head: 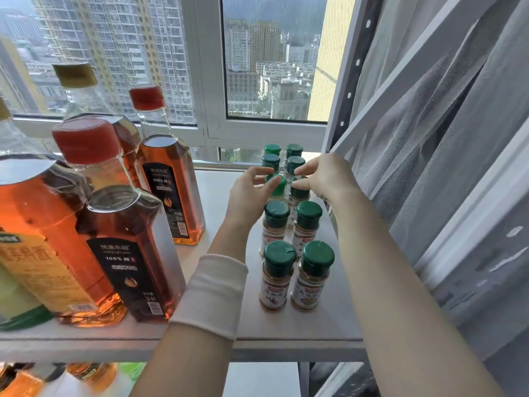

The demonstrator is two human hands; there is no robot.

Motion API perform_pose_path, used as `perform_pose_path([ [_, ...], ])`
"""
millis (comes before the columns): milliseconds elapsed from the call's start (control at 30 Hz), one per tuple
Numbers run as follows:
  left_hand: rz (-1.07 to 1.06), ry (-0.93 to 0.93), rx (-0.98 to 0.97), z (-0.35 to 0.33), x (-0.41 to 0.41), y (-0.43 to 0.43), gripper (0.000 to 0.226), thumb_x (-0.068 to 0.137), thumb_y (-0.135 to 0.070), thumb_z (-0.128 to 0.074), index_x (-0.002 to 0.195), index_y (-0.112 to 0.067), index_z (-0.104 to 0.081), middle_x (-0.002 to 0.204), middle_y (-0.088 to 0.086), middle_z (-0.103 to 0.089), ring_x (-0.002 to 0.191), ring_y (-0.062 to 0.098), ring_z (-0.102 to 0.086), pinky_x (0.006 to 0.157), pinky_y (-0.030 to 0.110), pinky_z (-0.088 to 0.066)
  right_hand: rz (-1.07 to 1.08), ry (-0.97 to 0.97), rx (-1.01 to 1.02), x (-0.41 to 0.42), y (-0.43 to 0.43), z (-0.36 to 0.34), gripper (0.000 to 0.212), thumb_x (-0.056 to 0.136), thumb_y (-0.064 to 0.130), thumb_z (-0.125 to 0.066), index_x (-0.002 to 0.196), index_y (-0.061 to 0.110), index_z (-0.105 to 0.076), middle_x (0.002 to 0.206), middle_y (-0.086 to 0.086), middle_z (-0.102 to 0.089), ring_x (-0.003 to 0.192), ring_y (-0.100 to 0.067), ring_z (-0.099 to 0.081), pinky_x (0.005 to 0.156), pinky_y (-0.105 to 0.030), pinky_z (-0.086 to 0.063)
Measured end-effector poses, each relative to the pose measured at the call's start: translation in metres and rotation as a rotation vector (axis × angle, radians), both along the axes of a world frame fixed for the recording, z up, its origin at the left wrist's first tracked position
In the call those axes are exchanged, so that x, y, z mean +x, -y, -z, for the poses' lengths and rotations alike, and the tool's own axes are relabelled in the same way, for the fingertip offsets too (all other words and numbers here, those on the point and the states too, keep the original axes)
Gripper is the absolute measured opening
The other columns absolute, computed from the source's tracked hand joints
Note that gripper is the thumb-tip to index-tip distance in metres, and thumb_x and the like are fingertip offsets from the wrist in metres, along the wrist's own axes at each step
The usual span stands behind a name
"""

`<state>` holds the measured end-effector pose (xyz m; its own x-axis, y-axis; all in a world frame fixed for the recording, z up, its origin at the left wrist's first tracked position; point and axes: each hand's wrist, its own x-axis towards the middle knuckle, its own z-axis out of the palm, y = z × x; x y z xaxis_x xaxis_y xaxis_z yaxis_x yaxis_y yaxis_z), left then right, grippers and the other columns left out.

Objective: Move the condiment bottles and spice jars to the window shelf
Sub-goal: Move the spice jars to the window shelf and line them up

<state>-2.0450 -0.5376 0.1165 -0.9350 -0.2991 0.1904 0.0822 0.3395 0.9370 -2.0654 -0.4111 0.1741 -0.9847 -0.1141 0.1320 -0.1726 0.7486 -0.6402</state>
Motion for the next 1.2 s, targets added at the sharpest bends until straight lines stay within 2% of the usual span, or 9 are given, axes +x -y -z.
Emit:
perform_pose_path([
  [100,-0.049,-0.047,0.038,-0.011,0.010,0.002,0.038,0.092,-0.035,-0.050,0.122,-0.012,-0.053,0.123,0.007,-0.059,0.109,0.014,-0.055,0.085,0.026,-0.042,0.014,-0.106,-0.062,0.008,-0.003,-0.006,0.032,0.080,0.022,-0.072,0.110,0.013,-0.066,0.119,-0.006,-0.065,0.102,-0.017,-0.058,0.076,-0.018,-0.036],
  [200,-0.066,-0.121,0.080,-0.031,0.034,0.001,0.040,0.093,-0.038,-0.045,0.123,-0.012,-0.051,0.122,0.004,-0.060,0.112,0.016,-0.056,0.085,0.019,-0.041,-0.016,-0.214,-0.151,0.025,-0.006,-0.021,0.037,0.082,0.026,-0.069,0.116,0.012,-0.063,0.121,-0.004,-0.063,0.092,-0.006,-0.051,0.076,-0.012,-0.034],
  [367,-0.138,-0.356,-0.079,-0.062,0.113,-0.010,0.027,0.093,-0.037,-0.048,0.114,-0.024,-0.058,0.101,-0.021,-0.060,0.094,-0.010,-0.056,0.082,0.004,-0.044,-0.086,-0.377,-0.404,0.077,0.000,-0.039,0.029,0.085,0.034,-0.063,0.110,0.020,-0.064,0.106,0.009,-0.064,0.088,-0.003,-0.057,0.060,0.003,-0.039],
  [433,-0.164,-0.505,-0.079,-0.064,0.152,-0.012,0.019,0.094,-0.034,-0.048,0.107,-0.030,-0.060,0.100,-0.023,-0.063,0.096,-0.012,-0.058,0.085,0.006,-0.043,-0.132,-0.401,-0.583,0.105,0.004,-0.035,0.019,0.086,0.034,-0.062,0.103,0.027,-0.064,0.098,0.014,-0.064,0.087,0.000,-0.062,0.068,-0.001,-0.045],
  [567,-0.337,-0.715,0.038,-0.039,0.203,0.006,0.021,0.093,-0.029,-0.041,0.103,-0.025,-0.059,0.101,-0.012,-0.068,0.101,0.009,-0.064,0.090,0.026,-0.050,-0.262,-0.289,-0.825,0.149,0.019,0.003,0.011,0.087,0.031,-0.060,0.096,0.034,-0.065,0.104,0.008,-0.068,0.093,-0.003,-0.065,0.080,-0.020,-0.052],
  [700,-0.553,-0.610,0.208,0.003,0.225,0.028,0.028,0.093,-0.033,-0.039,0.112,-0.023,-0.057,0.113,-0.009,-0.064,0.112,0.008,-0.058,0.099,0.030,-0.046,-0.361,-0.082,-0.862,0.179,0.046,0.059,0.026,0.085,0.040,-0.052,0.109,0.033,-0.060,0.113,0.014,-0.063,0.107,0.000,-0.059,0.089,-0.025,-0.051],
  [900,-0.474,-0.346,0.269,0.046,0.229,0.042,0.049,0.090,-0.043,-0.032,0.133,-0.023,-0.043,0.136,-0.005,-0.050,0.126,0.003,-0.045,0.102,0.018,-0.040,-0.490,0.113,-0.898,0.200,0.080,0.097,0.037,0.085,0.047,-0.037,0.122,0.045,-0.040,0.125,0.035,-0.043,0.119,0.020,-0.039,0.096,-0.004,-0.034],
  [1100,-0.347,-0.254,0.290,0.058,0.220,0.043,0.042,0.087,-0.055,-0.032,0.126,-0.041,-0.040,0.137,-0.007,-0.046,0.129,0.005,-0.041,0.109,0.039,-0.035,-0.524,0.151,-0.946,0.207,0.097,0.107,0.058,0.087,0.056,-0.030,0.136,0.029,-0.043,0.142,0.014,-0.044,0.130,0.004,-0.037,0.112,-0.034,-0.032],
  [1200,-0.313,-0.239,0.308,0.060,0.220,0.046,0.043,0.083,-0.064,-0.032,0.122,-0.048,-0.041,0.138,-0.006,-0.046,0.130,0.009,-0.041,0.109,0.042,-0.035,-0.518,0.146,-0.967,0.209,0.096,0.107,0.071,0.082,0.068,-0.032,0.139,0.026,-0.040,0.144,0.014,-0.041,0.132,0.003,-0.035,0.113,-0.037,-0.031],
])
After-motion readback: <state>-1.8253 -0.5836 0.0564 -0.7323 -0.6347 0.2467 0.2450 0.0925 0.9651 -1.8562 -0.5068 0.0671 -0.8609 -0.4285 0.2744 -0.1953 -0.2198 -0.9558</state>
